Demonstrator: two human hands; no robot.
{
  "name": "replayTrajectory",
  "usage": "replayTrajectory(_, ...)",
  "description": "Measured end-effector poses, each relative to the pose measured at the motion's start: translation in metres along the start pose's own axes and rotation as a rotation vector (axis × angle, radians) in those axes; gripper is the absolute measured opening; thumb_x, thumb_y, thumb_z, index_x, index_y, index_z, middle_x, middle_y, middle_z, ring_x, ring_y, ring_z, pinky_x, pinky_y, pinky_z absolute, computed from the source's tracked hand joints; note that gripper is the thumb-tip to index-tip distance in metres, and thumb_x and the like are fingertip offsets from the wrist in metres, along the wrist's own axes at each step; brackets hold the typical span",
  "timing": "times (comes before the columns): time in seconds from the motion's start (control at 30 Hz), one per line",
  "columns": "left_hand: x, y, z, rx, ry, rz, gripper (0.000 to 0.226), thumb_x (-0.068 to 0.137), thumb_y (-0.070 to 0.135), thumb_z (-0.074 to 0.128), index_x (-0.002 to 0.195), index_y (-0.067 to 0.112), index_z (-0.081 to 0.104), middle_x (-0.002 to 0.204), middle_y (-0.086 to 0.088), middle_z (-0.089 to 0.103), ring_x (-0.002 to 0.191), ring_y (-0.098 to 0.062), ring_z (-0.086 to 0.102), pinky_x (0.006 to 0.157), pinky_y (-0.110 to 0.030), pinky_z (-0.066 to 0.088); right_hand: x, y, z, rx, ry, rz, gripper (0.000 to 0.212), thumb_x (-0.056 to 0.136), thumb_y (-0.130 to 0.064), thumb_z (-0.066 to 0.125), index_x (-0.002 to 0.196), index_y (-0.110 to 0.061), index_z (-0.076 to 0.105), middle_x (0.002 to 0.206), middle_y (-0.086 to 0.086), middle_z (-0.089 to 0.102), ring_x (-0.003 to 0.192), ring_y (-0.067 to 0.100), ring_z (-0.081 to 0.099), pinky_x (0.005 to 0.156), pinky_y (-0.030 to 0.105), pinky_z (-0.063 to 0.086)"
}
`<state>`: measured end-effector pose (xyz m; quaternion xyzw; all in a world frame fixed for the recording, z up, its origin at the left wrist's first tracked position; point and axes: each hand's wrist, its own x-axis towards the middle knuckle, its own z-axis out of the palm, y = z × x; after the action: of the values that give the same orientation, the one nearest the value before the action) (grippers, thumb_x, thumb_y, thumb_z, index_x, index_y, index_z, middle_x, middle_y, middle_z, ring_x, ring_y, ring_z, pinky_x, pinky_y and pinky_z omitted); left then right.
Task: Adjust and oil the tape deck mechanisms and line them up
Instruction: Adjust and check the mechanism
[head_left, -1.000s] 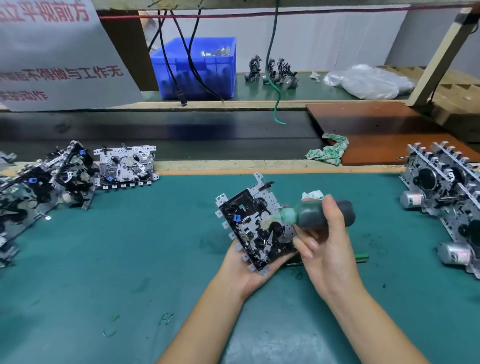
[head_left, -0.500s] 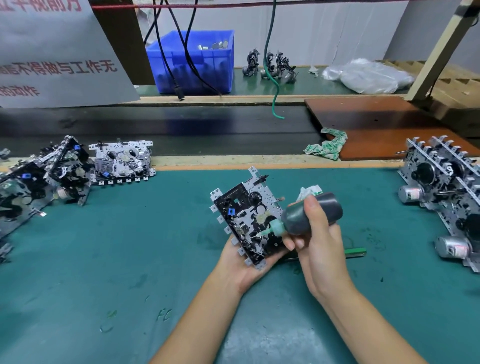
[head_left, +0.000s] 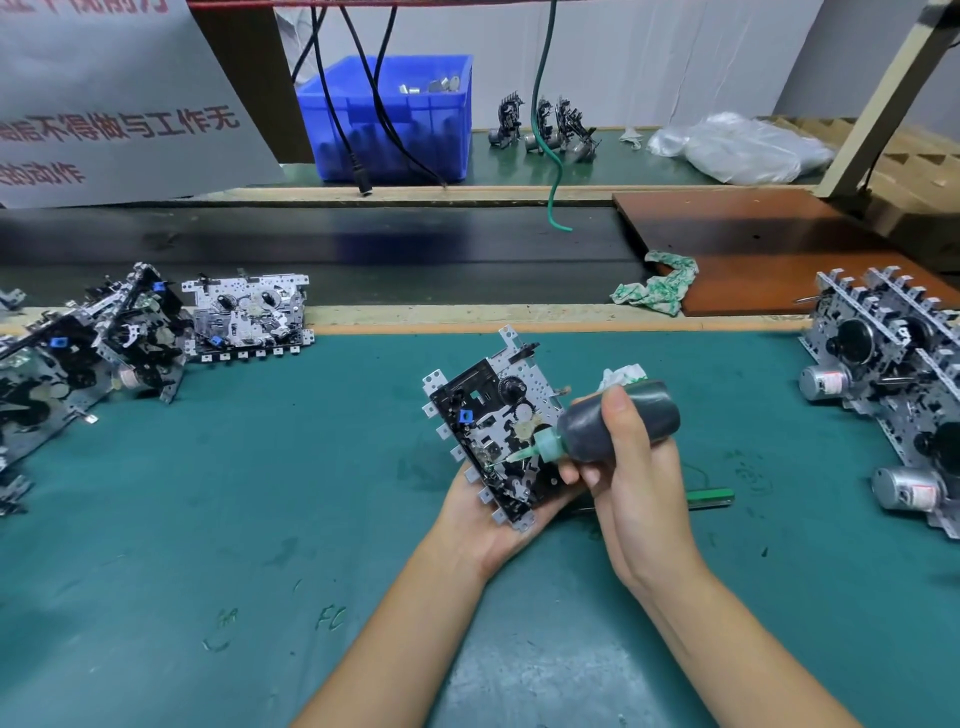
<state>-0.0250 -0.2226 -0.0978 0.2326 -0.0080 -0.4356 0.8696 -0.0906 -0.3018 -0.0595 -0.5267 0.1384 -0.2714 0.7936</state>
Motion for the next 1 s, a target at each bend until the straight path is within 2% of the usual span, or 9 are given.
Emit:
replayTrajectory(0.23,0.0,-0.001,-0.001,-0.061,-0.03,-0.024,0.042,0.081,0.011,0.034,0.07,-0.001,0.072,0.063,-0.019,0.061,0.052,-0.026,0.057,0.065,-0.039,0.057,0.001,0.002,-0.001,0.016,0.033,0.018,0.023,0.067,-0.049,0.062,0.058,-0.028,0.067,0.055,-0.002,0.056,0.05,0.007,0.047,0.048,0.02,0.038)
replayTrajectory(0.43,-0.001,0.0,0.002,-0.171,-0.028,-0.066,0.04,0.081,0.012,0.036,0.071,-0.001,0.073,0.075,-0.021,0.067,0.052,-0.029,0.06,0.06,-0.043,0.057,0.003,0.001,-0.005,0.085,0.051,0.035,0.02,0.075,-0.039,0.067,0.065,-0.021,0.065,0.056,-0.005,0.059,0.05,0.002,0.053,0.046,0.015,0.042)
replayTrajectory(0.53,-0.003,0.001,0.003,-0.276,-0.028,-0.107,0.04,0.083,0.013,0.038,0.092,-0.007,0.071,0.1,-0.029,0.066,0.072,-0.043,0.066,0.078,-0.063,0.051,0.008,-0.005,-0.012,0.186,0.068,0.046,0.038,0.072,-0.043,0.069,0.083,-0.009,0.055,0.061,-0.003,0.063,0.049,0.006,0.055,0.045,0.018,0.048)
replayTrajectory(0.57,-0.003,0.001,0.002,-0.316,-0.02,-0.124,0.041,0.085,0.014,0.038,0.101,-0.008,0.069,0.107,-0.03,0.064,0.08,-0.045,0.066,0.088,-0.066,0.045,0.011,-0.008,-0.016,0.205,0.075,0.021,0.04,0.072,-0.043,0.068,0.085,-0.007,0.055,0.063,-0.001,0.064,0.048,0.007,0.054,0.047,0.021,0.051)
replayTrajectory(0.63,-0.004,0.001,0.002,-0.379,0.007,-0.127,0.044,0.085,0.015,0.037,0.105,-0.01,0.068,0.112,-0.031,0.062,0.088,-0.047,0.065,0.09,-0.065,0.037,0.017,-0.015,-0.025,0.204,0.084,-0.04,0.034,0.072,-0.038,0.064,0.086,-0.007,0.058,0.068,0.0,0.066,0.052,0.01,0.058,0.056,0.026,0.056)
replayTrajectory(0.77,-0.007,0.0,0.003,-0.329,0.043,-0.107,0.043,0.081,0.015,0.039,0.096,-0.009,0.072,0.113,-0.031,0.063,0.094,-0.048,0.065,0.088,-0.063,0.038,0.024,-0.023,-0.042,-0.239,0.213,-0.177,0.036,0.067,-0.031,0.081,0.089,-0.023,0.054,0.07,-0.008,0.066,0.061,0.005,0.06,0.061,0.016,0.049)
replayTrajectory(0.87,-0.01,-0.002,0.004,-0.277,0.014,-0.1,0.043,0.082,0.017,0.04,0.098,-0.007,0.072,0.115,-0.029,0.063,0.095,-0.047,0.065,0.087,-0.067,0.044,0.029,-0.017,-0.053,-0.444,0.213,-0.206,0.035,0.076,-0.018,0.077,0.099,-0.03,0.053,0.079,-0.01,0.068,0.066,0.002,0.06,0.065,0.014,0.047)
replayTrajectory(0.93,-0.013,-0.004,0.004,-0.266,-0.009,-0.091,0.043,0.081,0.018,0.042,0.098,-0.006,0.072,0.116,-0.028,0.063,0.096,-0.046,0.065,0.079,-0.067,0.048,0.033,-0.013,-0.06,-0.533,0.287,-0.244,0.034,0.081,-0.016,0.072,0.105,-0.029,0.052,0.092,-0.018,0.064,0.08,-0.007,0.06,0.076,0.013,0.045)
replayTrajectory(1.0,-0.014,-0.005,0.004,-0.239,-0.024,-0.074,0.041,0.08,0.018,0.043,0.095,-0.005,0.073,0.112,-0.026,0.066,0.095,-0.044,0.066,0.079,-0.064,0.05,0.037,-0.01,-0.067,-0.593,0.364,-0.258,0.033,0.086,-0.017,0.067,0.109,-0.026,0.045,0.098,-0.021,0.059,0.088,-0.004,0.058,0.079,0.014,0.039)
